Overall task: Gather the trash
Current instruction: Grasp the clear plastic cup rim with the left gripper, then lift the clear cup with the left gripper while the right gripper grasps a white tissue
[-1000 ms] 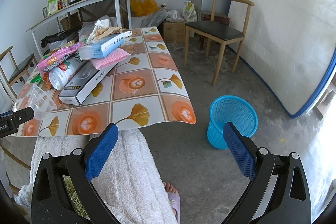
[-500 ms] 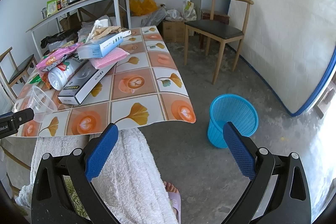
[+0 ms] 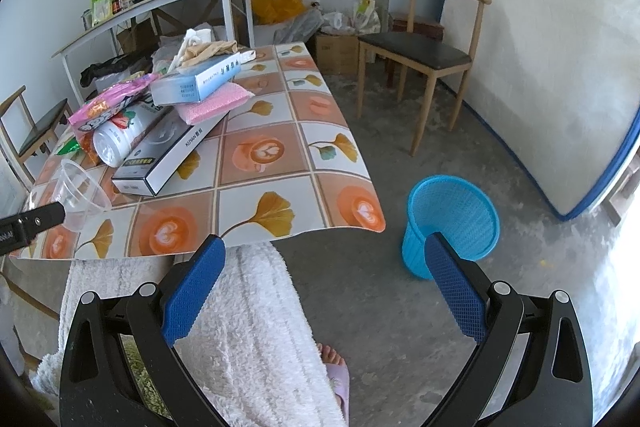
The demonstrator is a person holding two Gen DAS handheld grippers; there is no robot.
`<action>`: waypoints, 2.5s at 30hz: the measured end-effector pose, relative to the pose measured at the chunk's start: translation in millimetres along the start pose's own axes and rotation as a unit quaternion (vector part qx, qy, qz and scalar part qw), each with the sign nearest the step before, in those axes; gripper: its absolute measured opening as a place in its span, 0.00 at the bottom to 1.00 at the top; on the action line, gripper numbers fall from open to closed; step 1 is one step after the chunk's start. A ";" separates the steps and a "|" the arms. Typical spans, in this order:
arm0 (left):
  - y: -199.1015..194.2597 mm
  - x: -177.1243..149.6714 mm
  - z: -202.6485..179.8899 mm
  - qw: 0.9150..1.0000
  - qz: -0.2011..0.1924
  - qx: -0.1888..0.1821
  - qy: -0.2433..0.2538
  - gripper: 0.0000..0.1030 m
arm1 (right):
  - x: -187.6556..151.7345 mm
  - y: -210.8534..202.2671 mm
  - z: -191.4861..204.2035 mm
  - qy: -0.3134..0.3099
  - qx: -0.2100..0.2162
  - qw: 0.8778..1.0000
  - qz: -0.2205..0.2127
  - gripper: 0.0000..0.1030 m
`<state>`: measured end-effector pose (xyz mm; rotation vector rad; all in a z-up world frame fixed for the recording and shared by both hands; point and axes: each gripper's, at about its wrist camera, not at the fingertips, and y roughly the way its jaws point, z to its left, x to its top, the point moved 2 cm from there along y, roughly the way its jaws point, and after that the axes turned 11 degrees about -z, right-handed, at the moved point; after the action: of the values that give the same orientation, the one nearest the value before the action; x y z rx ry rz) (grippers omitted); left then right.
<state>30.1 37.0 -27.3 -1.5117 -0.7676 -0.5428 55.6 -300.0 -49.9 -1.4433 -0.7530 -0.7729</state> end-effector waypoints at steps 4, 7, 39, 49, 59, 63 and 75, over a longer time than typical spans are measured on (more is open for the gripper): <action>-1.1 9.6 1.9 0.999 -0.049 -0.016 0.008 0.95 | -0.1 7.6 0.9 0.001 0.003 1.000 0.006 0.92; 5.2 20.4 2.4 0.997 -0.066 -0.026 0.012 0.95 | -2.1 14.3 -1.8 0.007 0.007 1.000 0.012 0.92; 40.9 4.5 87.3 0.993 -0.040 -0.043 -0.100 0.08 | 27.3 41.0 25.0 0.006 0.081 0.997 0.006 0.87; 46.4 7.6 120.9 0.987 -0.054 -0.027 -0.147 0.08 | 88.4 73.6 59.2 0.145 0.278 0.948 0.053 0.67; 53.9 5.6 137.8 0.986 -0.054 -0.033 -0.153 0.08 | 173.4 103.1 103.6 -0.027 0.236 0.971 0.001 0.66; 53.4 4.7 141.6 0.985 -0.055 -0.036 -0.159 0.08 | 184.5 131.9 145.9 -0.156 0.201 0.967 -0.013 0.66; 52.4 4.7 152.4 0.983 -0.059 -0.034 -0.172 0.08 | 192.4 171.4 181.0 -0.223 0.191 0.956 0.001 0.01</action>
<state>55.3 189.3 -73.6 -1.6532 -1.1201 -0.4017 308.0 -122.7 13.2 -1.2693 -1.1744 -0.2684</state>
